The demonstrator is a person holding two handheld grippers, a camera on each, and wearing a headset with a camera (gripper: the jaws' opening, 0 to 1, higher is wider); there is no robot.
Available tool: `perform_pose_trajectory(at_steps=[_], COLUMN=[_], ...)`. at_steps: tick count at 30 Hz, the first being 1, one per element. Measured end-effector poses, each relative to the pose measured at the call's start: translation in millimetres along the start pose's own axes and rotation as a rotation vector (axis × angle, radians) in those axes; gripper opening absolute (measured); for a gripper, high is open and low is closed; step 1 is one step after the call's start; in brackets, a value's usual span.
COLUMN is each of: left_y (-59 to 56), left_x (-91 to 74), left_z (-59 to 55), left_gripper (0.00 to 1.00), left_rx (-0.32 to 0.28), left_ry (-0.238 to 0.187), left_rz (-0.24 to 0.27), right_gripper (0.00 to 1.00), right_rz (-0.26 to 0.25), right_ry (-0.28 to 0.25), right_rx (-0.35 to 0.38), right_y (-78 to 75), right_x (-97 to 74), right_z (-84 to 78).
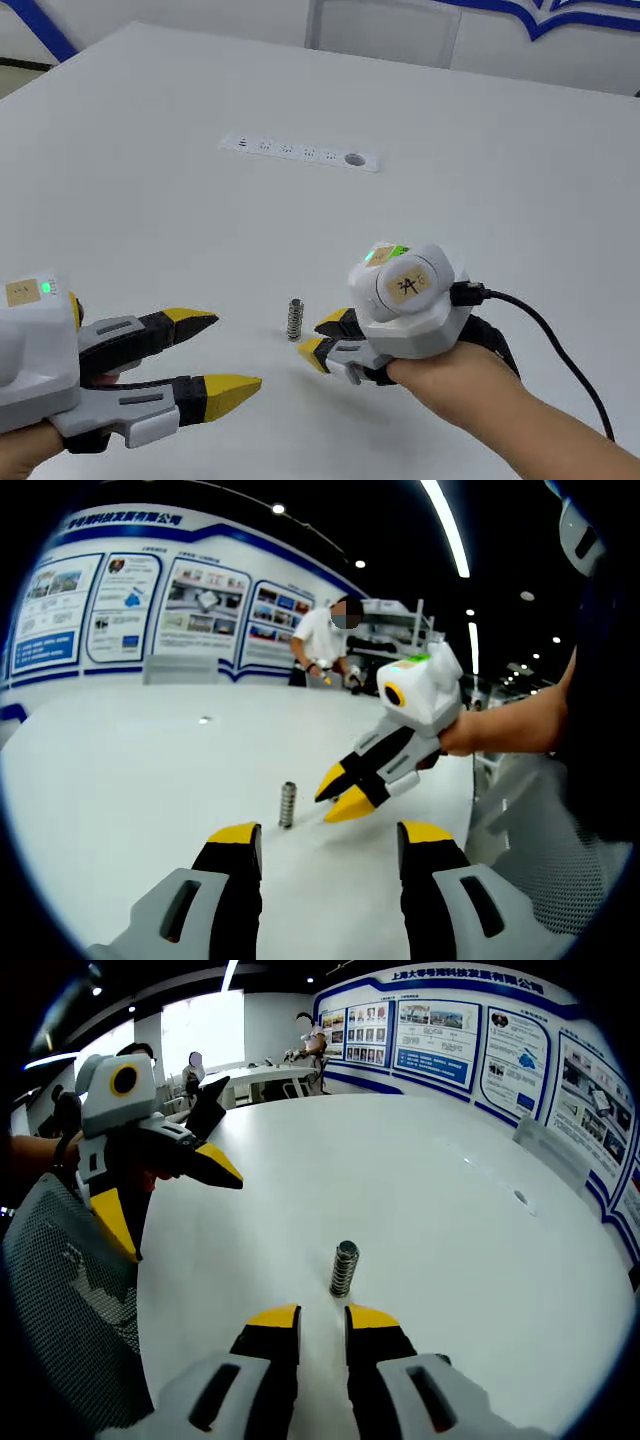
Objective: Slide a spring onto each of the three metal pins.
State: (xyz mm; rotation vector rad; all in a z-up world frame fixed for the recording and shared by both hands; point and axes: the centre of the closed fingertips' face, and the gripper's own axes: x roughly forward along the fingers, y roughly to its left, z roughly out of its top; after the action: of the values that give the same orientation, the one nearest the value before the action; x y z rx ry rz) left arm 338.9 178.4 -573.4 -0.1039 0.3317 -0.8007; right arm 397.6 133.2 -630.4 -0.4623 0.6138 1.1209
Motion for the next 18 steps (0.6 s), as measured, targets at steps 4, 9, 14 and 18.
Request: perform_pose_trajectory(at_steps=[4, 9, 14, 18], left_y=[-1.2, -3.6, -4.4, -5.0], left_x=[0.7, 2.6, 2.8, 2.9], left_z=[-2.3, -3.7, -3.9, -3.9], left_gripper=[0.56, 0.57, 0.58, 0.59], left_rx=[0.003, 0.016, 0.019, 0.019], left_ry=[0.008, 0.019, 0.022, 0.022], left_rz=[-0.002, -0.009, -0.012, -0.014], right_gripper=[0.19, 0.21, 0.22, 0.23], right_rz=[-0.004, 0.000, 0.001, -0.004], right_ry=[-0.014, -0.022, -0.022, -0.019], right_rx=[0.005, 0.014, 0.025, 0.029], right_y=[3.6, 8.8, 12.7, 13.1], right_x=[-8.1, -15.9, -25.6, -34.5], right_z=[0.5, -1.6, -8.4, -14.8])
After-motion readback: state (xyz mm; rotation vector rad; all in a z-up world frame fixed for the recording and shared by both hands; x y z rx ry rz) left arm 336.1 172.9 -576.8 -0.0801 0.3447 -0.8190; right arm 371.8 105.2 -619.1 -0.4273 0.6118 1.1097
